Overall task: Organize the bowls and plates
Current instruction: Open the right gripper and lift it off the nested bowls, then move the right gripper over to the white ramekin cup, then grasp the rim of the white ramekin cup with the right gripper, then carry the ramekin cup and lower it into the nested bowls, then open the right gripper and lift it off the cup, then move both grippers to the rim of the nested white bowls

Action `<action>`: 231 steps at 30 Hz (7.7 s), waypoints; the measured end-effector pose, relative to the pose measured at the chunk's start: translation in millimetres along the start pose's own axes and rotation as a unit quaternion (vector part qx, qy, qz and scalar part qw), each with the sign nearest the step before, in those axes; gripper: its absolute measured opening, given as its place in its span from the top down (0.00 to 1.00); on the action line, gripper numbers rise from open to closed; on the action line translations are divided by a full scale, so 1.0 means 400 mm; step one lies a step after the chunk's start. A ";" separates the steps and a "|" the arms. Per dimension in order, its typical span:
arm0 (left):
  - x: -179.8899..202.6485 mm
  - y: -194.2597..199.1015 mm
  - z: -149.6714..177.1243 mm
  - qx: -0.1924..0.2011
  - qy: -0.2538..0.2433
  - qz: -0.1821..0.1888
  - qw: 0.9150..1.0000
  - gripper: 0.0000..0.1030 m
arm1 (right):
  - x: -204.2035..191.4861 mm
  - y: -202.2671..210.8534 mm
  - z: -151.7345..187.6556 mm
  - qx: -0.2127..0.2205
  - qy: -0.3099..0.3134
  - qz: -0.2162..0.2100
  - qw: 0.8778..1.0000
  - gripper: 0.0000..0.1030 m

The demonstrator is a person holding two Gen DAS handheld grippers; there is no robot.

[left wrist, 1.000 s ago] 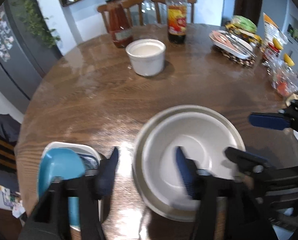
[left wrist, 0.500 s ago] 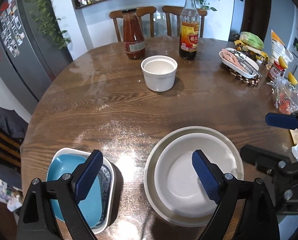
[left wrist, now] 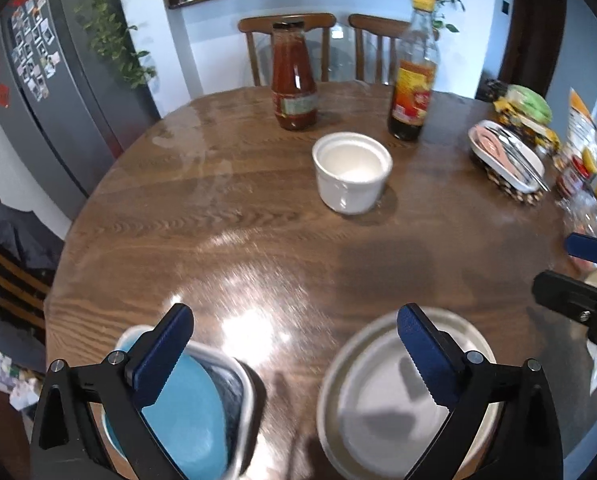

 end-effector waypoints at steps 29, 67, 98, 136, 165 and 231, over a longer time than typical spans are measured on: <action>-0.071 -0.240 -0.276 -0.030 0.076 -0.039 0.996 0.02 | 0.024 -0.239 -0.273 -0.009 -0.008 0.021 1.000 0.07; -0.031 -0.361 -0.279 -0.060 0.026 0.043 0.997 0.82 | -0.076 -0.401 -0.306 -0.078 -0.026 -0.072 0.994 0.84; 0.011 -0.231 -0.239 -0.003 -0.007 0.064 0.998 0.88 | -0.059 -0.296 -0.262 -0.035 -0.051 -0.075 0.995 0.87; 0.081 0.043 0.088 -0.006 -0.111 0.146 0.983 0.88 | -0.145 0.025 0.156 -0.035 -0.158 -0.013 0.987 0.87; 0.036 -0.008 0.089 -0.057 -0.091 0.187 0.976 0.79 | -0.161 0.028 0.167 -0.049 -0.094 0.057 0.993 0.53; -0.133 -0.042 0.107 -0.090 -0.031 0.189 0.977 0.60 | -0.022 -0.005 0.274 -0.053 -0.223 0.024 0.973 0.79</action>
Point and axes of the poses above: each gripper's, at about its wrist camera, not at the fingertips, and y roughly against the way its jaws point, x to its right, z to its underside, the point moved 1 cm from there along -y, roughly the way its jaws point, and after that the axes turned 12 degrees about z, right-handed, at the moved point
